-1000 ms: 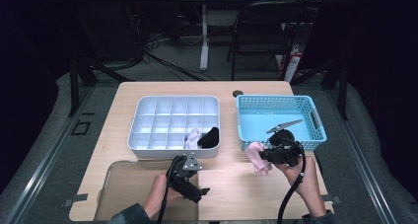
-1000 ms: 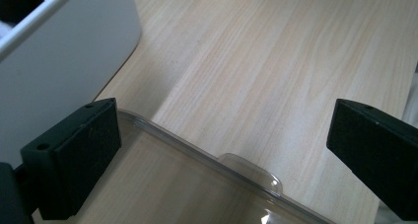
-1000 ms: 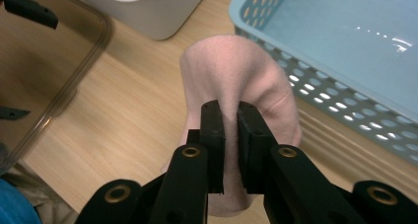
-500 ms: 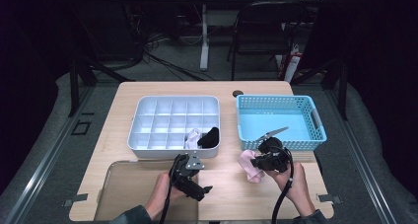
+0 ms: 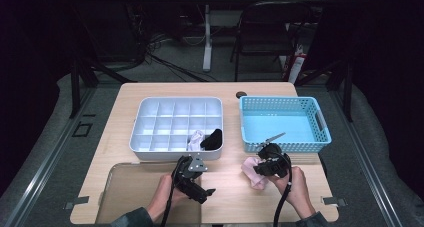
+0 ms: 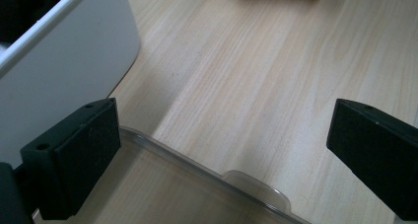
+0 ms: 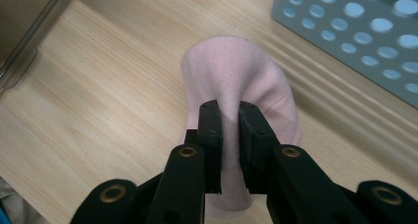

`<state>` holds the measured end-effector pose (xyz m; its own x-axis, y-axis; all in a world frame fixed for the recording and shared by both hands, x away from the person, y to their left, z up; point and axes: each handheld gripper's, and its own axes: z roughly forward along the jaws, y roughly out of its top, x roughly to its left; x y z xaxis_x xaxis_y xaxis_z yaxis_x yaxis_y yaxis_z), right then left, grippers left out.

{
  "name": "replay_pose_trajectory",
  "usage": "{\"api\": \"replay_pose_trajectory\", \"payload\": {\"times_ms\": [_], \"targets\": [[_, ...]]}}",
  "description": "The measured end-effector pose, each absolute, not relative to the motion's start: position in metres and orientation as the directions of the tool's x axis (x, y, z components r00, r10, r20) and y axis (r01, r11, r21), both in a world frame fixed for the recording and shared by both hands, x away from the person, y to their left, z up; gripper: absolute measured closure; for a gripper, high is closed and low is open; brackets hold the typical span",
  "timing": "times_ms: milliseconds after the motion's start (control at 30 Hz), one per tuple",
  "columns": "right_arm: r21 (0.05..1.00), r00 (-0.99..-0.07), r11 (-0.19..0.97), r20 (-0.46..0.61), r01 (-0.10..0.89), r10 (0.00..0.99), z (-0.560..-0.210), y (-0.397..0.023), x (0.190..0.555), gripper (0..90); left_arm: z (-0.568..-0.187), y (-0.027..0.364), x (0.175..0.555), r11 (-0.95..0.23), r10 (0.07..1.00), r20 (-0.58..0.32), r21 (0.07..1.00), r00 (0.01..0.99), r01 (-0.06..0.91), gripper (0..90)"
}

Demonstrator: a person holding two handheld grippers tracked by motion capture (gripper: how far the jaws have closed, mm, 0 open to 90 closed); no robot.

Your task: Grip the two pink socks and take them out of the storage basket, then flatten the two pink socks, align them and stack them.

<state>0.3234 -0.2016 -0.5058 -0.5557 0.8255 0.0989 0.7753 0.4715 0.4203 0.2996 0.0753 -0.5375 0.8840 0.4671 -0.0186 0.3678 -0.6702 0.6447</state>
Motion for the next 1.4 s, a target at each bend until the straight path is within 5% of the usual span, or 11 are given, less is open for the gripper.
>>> {"api": "replay_pose_trajectory", "payload": {"times_ms": [300, 533, 800, 1200, 1400], "targets": [[0.384, -0.521, 0.449, 0.105, 0.807, 0.847, -0.523, -0.196, 0.327, 77.8, -0.539, 0.074, 0.299, -0.681, 0.462, -0.015, 0.634, 0.887, 0.366, 0.3], [0.377, -0.538, 0.454, 0.157, 0.807, 0.828, -0.516, -0.207, 0.331, 55.0, -0.539, 0.076, 0.3, -0.677, 0.464, -0.016, 0.638, 0.886, 0.366, 0.2], [0.454, -0.49, 0.384, 0.141, 0.804, 0.86, -0.505, -0.226, 0.328, 58.1, -0.539, 0.077, 0.301, -0.681, 0.463, -0.013, 0.634, 0.886, 0.366, 0.2], [0.357, -0.456, 0.396, 0.101, 0.846, 0.884, -0.536, -0.224, 0.338, 58.8, -0.54, 0.076, 0.301, -0.695, 0.457, -0.008, 0.621, 0.889, 0.363, 0.2], [0.366, -0.449, 0.381, 0.122, 0.849, 0.885, -0.54, -0.227, 0.338, 75.7, -0.541, 0.076, 0.301, -0.697, 0.457, -0.006, 0.619, 0.889, 0.362, 0.2]]}}
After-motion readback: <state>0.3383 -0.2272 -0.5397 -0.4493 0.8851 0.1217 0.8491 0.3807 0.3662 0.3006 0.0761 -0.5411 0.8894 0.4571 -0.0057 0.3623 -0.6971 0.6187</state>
